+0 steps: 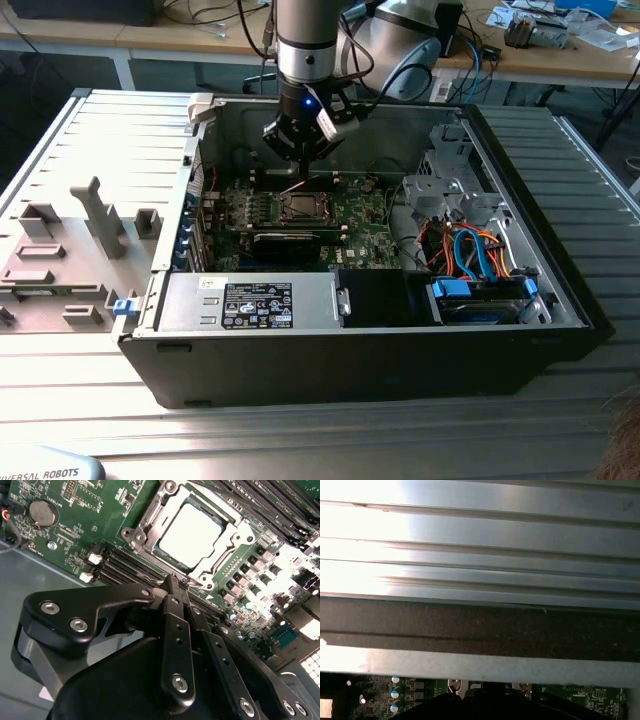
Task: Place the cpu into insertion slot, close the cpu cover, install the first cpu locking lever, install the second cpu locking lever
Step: 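Install the first cpu locking lever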
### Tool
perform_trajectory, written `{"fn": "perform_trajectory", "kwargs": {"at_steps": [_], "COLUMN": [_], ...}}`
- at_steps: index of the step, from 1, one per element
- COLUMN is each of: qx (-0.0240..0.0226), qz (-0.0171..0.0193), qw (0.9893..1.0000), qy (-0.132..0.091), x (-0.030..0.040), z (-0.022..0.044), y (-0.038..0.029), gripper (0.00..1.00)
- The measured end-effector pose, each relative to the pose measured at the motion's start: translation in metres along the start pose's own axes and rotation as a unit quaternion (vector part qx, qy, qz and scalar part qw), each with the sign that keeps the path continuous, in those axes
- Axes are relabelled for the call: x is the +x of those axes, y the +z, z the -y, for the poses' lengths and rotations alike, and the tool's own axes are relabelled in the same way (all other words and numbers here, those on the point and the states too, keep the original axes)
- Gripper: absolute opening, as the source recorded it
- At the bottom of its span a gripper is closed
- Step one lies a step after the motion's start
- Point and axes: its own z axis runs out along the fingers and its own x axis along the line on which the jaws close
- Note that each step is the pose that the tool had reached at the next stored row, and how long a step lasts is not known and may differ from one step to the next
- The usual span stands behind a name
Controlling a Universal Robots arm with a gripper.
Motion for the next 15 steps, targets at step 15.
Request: {"fn": "perform_trajectory", "kwargs": {"at_steps": [15], "qx": [-0.0031], "qz": [0.0005], "qw": [0.9999], "qy": [-0.015], "x": [0.001], "z": [-0.0058], "y": [0.0105], "gripper": [0.11]}}
